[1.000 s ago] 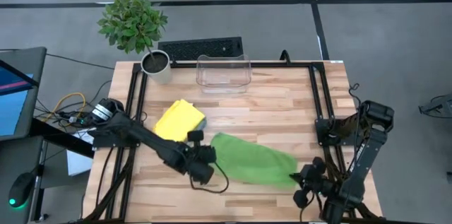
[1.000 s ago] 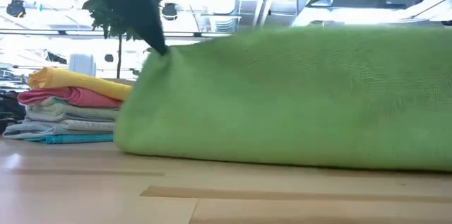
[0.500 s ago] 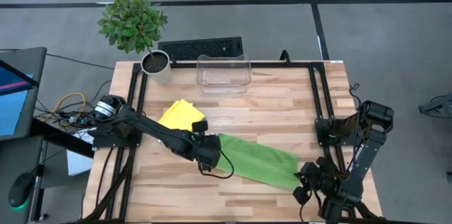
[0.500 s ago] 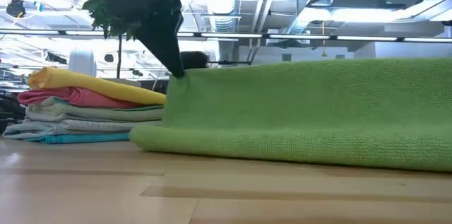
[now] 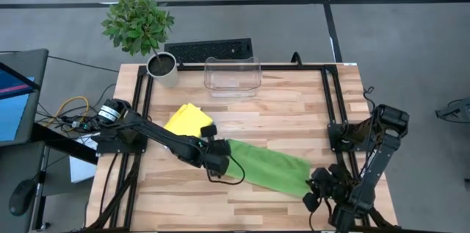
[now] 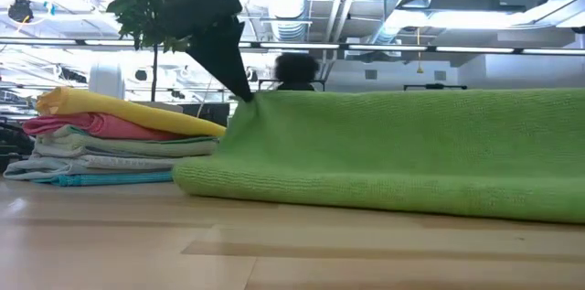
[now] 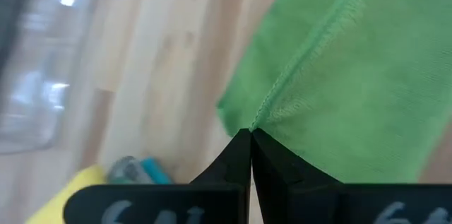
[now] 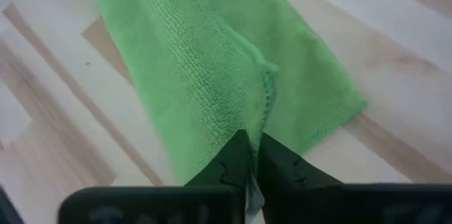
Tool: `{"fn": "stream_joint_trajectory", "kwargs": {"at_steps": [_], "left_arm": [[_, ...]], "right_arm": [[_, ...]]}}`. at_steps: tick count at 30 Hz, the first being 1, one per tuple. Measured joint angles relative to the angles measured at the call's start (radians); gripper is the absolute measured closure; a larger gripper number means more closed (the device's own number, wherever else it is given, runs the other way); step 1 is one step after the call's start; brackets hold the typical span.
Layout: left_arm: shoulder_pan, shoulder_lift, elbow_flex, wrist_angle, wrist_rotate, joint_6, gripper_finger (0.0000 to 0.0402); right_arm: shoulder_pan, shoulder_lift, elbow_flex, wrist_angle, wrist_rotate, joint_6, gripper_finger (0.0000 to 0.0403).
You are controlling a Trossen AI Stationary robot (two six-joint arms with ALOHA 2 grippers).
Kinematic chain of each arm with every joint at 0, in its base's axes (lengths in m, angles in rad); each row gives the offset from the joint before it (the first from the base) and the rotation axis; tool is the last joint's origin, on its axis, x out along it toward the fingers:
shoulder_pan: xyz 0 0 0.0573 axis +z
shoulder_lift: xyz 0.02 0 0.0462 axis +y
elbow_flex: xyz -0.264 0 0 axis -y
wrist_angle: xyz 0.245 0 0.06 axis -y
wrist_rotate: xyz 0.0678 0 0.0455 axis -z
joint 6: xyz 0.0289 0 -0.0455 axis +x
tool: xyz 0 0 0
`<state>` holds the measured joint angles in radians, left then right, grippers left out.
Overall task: Fold microfiber towels
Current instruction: Fold the green microfiber cloth
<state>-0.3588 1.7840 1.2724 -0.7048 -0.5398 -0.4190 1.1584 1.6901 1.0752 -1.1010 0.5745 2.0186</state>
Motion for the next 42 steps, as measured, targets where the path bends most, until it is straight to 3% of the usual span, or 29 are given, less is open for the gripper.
{"fn": "stream_joint_trajectory", "kwargs": {"at_steps": [6,11,14,18,21,25,28,32,42], "left_arm": [[0.001,0.000,0.000,-0.021,-0.063,0.005,0.0378],[0.000,0.000,0.000,-0.020,0.049,0.026,0.0310],[-0.001,0.000,0.000,-0.022,0.027,0.014,0.0261],[-0.007,-0.012,0.001,-0.022,-0.001,-0.065,0.0220],[-0.044,-0.038,0.001,0.056,0.034,-0.022,0.0213],[-0.111,-0.042,-0.004,0.199,0.086,0.125,0.0218],[-0.150,-0.014,-0.018,0.277,0.069,0.201,0.0221],[-0.165,0.036,-0.019,0.278,0.033,0.197,0.0221],[-0.165,0.160,-0.019,0.255,0.065,0.127,0.0221]], "right_arm": [[-0.038,0.000,0.000,-0.048,-0.035,0.000,0.0317],[-0.055,0.000,0.000,-0.048,-0.057,-0.008,0.0285],[-0.055,0.000,0.000,-0.047,-0.059,-0.008,0.0267],[-0.033,0.000,0.000,0.017,0.057,-0.067,0.0250],[-0.003,0.000,0.000,0.142,0.139,-0.207,0.0244],[0.014,0.020,0.001,0.291,0.131,-0.373,0.0245],[0.015,0.068,0.000,0.363,0.099,-0.468,0.0248],[0.014,0.157,-0.001,0.362,0.004,-0.453,0.0250],[0.062,0.241,0.005,0.406,-0.023,-0.291,0.0252]]}}
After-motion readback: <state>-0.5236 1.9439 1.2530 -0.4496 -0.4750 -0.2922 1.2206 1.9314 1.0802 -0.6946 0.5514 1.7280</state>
